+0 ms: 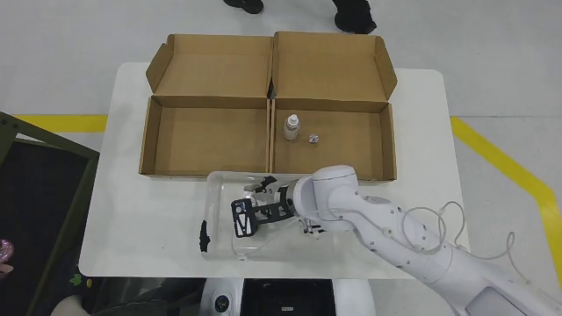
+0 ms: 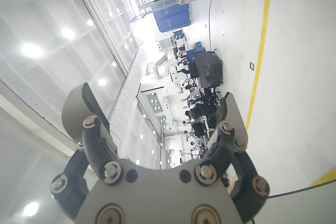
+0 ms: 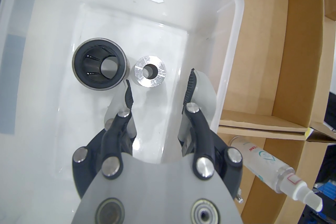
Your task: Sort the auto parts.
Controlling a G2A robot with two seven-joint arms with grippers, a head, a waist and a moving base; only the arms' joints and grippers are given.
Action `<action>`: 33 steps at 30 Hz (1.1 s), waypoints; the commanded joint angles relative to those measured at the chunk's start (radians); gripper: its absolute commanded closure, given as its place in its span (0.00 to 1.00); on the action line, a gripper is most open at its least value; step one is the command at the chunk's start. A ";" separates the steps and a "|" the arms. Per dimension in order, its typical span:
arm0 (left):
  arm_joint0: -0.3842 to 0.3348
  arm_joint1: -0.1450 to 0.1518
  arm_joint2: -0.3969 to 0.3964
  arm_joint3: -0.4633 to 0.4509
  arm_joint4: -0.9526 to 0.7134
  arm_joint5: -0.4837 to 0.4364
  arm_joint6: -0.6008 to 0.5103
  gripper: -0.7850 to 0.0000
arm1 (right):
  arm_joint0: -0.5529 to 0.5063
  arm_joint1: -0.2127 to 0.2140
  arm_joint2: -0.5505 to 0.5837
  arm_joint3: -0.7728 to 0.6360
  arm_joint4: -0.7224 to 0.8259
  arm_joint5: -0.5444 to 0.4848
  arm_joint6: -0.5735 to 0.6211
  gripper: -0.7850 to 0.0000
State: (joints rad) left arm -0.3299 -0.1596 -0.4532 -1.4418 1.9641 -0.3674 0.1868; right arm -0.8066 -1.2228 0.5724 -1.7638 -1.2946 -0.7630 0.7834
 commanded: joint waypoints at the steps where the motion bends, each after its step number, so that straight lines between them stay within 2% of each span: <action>1: 0.000 0.000 0.000 0.000 0.000 0.000 0.000 0.00 | 0.003 -0.004 -0.005 0.009 0.003 -0.002 -0.002 0.51; 11: 0.000 0.000 0.000 0.000 0.000 0.000 0.000 0.00 | 0.026 -0.029 -0.034 0.074 0.027 -0.006 -0.018 0.51; 28: 0.000 0.000 0.000 0.000 0.000 0.000 0.000 0.00 | 0.102 -0.098 -0.108 0.244 0.076 -0.011 -0.042 0.53; 30: 0.000 0.000 0.000 0.000 0.000 0.000 0.000 0.00 | 0.104 -0.102 -0.111 0.252 0.078 -0.012 -0.043 0.56; 33: 0.000 0.000 0.000 0.000 0.000 0.000 0.000 0.00 | 0.106 -0.107 -0.114 0.257 0.078 -0.016 -0.041 0.75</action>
State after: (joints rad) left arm -0.3299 -0.1596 -0.4532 -1.4418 1.9641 -0.3674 0.1868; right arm -0.7006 -1.3291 0.4591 -1.5075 -1.2164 -0.7783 0.7413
